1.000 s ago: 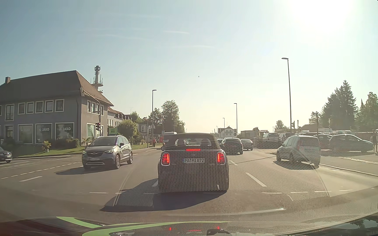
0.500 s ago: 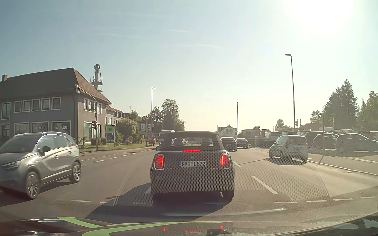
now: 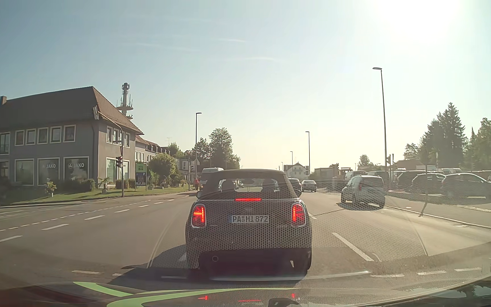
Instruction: Follow the waypoints while adhering to traffic rules and regulations
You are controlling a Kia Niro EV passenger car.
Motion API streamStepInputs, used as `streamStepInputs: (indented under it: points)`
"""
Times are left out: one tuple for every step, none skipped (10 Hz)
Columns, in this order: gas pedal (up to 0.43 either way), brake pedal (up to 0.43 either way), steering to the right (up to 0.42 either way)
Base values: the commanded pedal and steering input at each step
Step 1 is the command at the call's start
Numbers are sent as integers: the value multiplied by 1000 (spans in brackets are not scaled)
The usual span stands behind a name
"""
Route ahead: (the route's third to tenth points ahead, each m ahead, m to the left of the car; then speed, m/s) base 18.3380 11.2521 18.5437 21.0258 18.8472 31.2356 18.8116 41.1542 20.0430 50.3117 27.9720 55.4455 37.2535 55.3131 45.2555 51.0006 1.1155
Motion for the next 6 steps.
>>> streamStepInputs:
  points:
    - [0, 232, 0]
    - [0, 238, 0]
    - [0, 238, 0]
    - [0, 226, 0]
    - [0, 220, 0]
    - [0, 232, 0]
